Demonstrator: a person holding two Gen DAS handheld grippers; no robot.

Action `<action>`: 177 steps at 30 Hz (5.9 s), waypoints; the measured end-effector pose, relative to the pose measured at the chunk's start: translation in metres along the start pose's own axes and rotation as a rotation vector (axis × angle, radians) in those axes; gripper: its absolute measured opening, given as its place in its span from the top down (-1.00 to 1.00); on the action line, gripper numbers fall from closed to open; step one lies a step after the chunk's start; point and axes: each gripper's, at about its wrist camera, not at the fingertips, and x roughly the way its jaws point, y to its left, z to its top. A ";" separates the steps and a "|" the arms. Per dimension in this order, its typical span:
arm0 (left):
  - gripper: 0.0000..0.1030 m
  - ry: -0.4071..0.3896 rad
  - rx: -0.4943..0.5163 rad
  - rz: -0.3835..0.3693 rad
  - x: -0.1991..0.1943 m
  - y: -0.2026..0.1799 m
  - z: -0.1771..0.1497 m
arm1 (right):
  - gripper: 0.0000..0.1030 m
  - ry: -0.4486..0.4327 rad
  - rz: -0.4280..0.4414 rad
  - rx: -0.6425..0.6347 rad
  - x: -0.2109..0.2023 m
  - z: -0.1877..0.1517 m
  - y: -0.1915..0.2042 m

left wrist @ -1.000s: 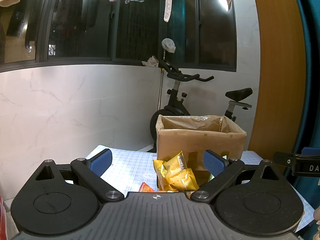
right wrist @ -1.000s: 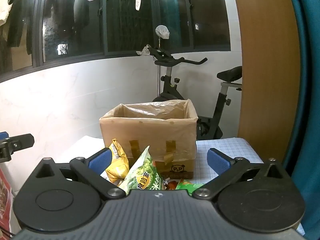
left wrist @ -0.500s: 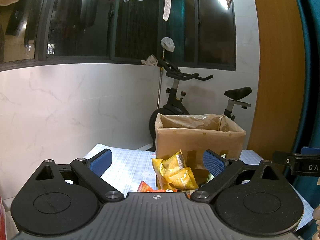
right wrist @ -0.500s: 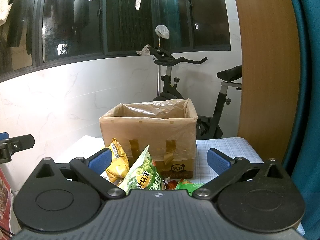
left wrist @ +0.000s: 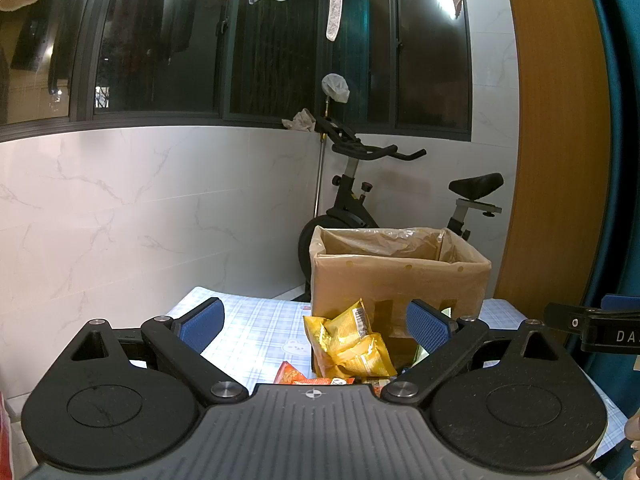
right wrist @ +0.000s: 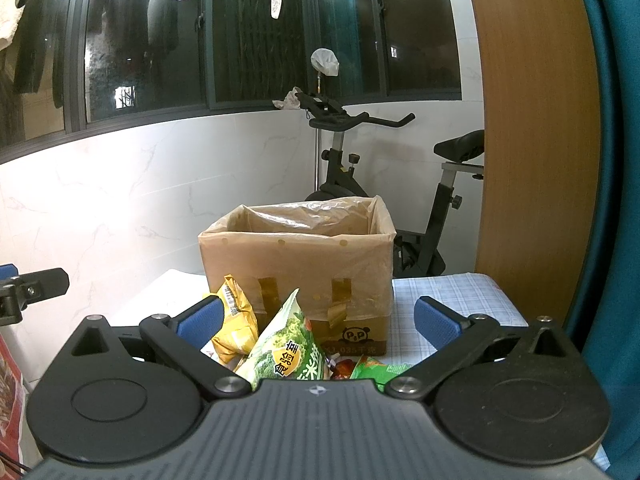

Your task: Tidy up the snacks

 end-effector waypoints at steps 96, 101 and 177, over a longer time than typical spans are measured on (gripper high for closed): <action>-0.12 0.282 -0.104 -0.008 0.160 0.047 -0.118 | -0.61 0.498 -0.009 0.127 0.168 -0.137 -0.059; -0.12 0.283 -0.117 -0.022 0.156 0.047 -0.123 | -0.61 0.484 -0.066 0.123 0.167 -0.131 -0.066; -0.12 0.282 -0.093 -0.101 0.139 0.037 -0.129 | 0.14 0.440 -0.002 -0.068 0.183 -0.160 -0.041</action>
